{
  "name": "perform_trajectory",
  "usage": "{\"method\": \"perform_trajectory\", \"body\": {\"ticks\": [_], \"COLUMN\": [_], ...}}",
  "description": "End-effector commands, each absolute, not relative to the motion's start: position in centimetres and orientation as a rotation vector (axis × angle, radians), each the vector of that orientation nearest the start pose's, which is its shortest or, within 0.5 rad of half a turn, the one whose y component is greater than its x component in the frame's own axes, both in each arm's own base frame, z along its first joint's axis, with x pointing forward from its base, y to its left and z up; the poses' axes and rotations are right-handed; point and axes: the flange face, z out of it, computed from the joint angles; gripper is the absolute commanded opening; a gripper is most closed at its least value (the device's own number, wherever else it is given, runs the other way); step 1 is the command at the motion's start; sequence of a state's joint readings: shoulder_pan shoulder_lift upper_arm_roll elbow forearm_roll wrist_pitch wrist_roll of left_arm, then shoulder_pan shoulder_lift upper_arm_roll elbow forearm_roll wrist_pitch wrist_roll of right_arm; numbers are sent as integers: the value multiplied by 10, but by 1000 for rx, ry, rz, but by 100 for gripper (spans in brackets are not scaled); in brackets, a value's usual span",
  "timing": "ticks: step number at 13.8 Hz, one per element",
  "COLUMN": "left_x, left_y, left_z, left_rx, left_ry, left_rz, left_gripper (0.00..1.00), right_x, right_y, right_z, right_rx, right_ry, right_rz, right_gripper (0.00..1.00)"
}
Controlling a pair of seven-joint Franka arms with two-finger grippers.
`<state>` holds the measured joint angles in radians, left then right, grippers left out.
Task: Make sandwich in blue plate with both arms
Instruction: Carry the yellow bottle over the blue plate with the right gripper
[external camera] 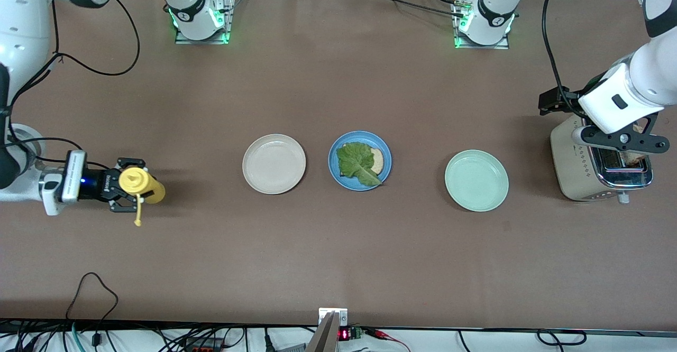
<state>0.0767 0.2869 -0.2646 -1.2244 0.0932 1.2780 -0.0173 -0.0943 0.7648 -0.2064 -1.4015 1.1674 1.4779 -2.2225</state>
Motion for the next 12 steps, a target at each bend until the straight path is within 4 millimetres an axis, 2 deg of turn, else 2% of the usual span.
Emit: {"method": "perform_trajectory", "body": {"ticks": [1,3,6,8,12], "left_x": [599,599,598,598,599], "left_y": [-75,-75,-75,-75,-74], "left_z": [603,603,604,603,603], "left_rx": [-3085,-3085,-3085,-3085,-3085], "left_ry": [222,224,224,224,220], "left_rz": [345,343,343,345,345], "left_gripper": [100,100,100,100,100], "right_x": [694,702,707,710,691], "right_y": [-23,27,92,143,248], "right_z": [318,330,332,348,357], "right_rx": [-1597,-1693,-1819,-1925,-2092], "right_ry": [-1595,-1653,-1725,-1807,-1965], "right_rz": [-794,-707,-602,-524,-364], "right_gripper": [24,24,24,24,25]}}
